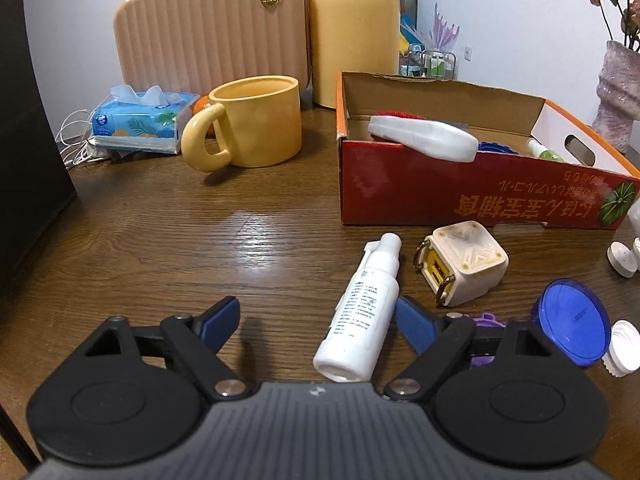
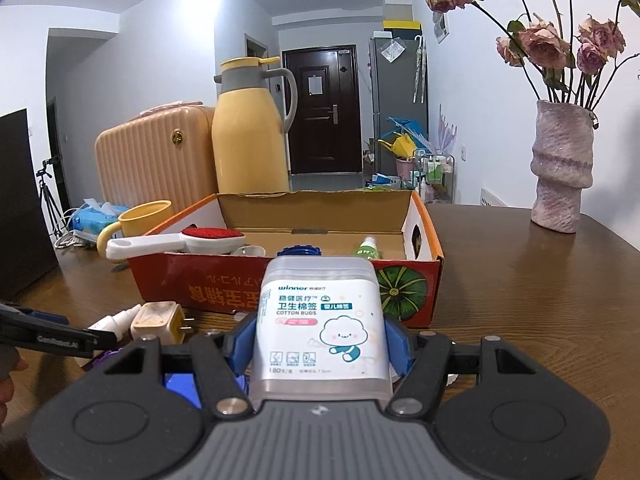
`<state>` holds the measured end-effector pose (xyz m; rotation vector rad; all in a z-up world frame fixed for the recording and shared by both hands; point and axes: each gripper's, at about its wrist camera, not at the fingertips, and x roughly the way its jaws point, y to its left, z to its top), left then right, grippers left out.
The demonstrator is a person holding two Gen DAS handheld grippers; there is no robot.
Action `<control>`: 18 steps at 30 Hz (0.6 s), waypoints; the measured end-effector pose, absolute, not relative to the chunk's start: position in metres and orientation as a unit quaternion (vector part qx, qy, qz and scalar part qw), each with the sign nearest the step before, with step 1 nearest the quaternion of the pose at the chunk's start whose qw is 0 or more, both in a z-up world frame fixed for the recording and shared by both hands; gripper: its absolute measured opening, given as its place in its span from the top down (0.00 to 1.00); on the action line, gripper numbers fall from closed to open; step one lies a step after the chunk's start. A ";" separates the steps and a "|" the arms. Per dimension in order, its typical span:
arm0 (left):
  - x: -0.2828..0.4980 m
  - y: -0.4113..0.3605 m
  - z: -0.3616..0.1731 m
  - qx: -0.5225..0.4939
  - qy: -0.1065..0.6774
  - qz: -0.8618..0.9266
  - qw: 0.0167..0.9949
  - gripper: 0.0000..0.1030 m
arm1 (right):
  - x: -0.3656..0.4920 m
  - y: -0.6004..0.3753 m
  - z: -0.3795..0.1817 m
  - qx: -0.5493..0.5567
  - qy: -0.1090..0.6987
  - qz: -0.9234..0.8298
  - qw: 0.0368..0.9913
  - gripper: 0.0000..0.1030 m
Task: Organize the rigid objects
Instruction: 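Grasp the white cotton-bud box with the right tool while the left tool approaches the white bottle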
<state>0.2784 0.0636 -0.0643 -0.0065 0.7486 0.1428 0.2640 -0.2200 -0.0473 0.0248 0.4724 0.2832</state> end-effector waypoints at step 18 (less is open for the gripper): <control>0.269 0.046 -0.067 0.030 0.350 0.032 0.936 0.70 | 0.262 -0.220 -0.053 0.014 0.237 0.136 0.962 0.38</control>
